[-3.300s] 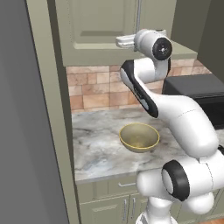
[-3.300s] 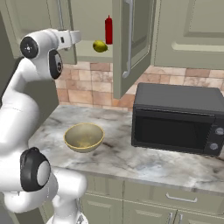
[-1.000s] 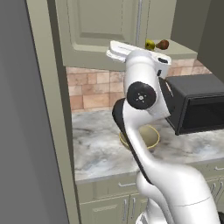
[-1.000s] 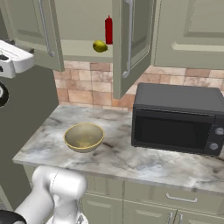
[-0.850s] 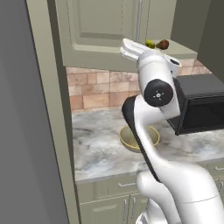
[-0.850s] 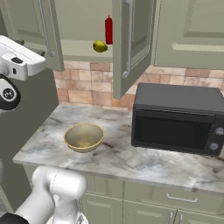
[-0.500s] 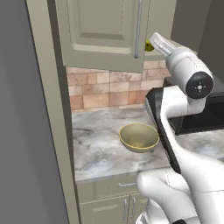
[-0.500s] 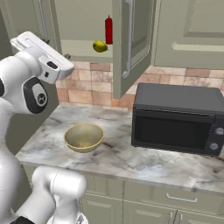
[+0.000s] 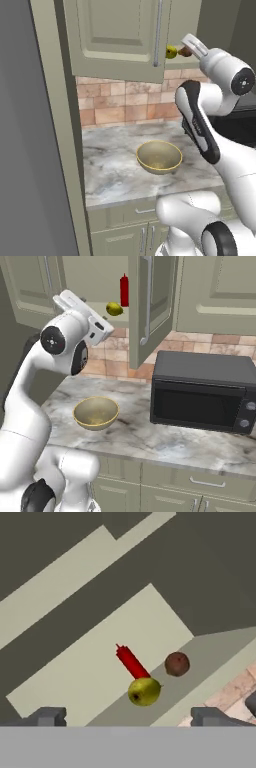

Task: Open the cabinet. Pick the pear and pear from the cabinet and place them into the bowl. Then close the cabinet.

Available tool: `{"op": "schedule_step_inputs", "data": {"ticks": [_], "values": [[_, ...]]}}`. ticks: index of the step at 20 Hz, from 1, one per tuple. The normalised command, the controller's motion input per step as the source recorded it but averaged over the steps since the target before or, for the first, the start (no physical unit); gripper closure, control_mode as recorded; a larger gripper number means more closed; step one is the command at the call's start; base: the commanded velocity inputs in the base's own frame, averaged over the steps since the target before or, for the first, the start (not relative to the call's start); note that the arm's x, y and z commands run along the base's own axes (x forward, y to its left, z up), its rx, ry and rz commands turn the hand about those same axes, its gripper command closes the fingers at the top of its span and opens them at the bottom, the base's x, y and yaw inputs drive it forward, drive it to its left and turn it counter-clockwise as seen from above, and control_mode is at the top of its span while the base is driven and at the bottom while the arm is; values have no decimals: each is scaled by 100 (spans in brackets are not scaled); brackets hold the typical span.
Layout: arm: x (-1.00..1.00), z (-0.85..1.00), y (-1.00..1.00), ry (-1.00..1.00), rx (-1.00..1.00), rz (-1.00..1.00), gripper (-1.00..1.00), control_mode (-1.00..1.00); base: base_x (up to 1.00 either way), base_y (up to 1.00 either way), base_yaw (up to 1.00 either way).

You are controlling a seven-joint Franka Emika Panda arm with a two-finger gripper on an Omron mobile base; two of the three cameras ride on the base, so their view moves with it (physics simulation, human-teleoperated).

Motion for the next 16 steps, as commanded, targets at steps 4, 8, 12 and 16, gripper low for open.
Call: {"op": "schedule_step_inputs", "data": {"ticks": [4, 8, 12, 16], "values": [[78, -5, 0, 2, 10, 4, -100, -100, 0, 0, 0], [78, -15, 0, 0, 7, 5, -100, -100, 0, 0, 0], [71, 0, 0, 0, 3, 5, -100, -100, 0, 0, 0], [30, 0, -7, 11, 0, 16, -100, -100, 0, 0, 0]]}}
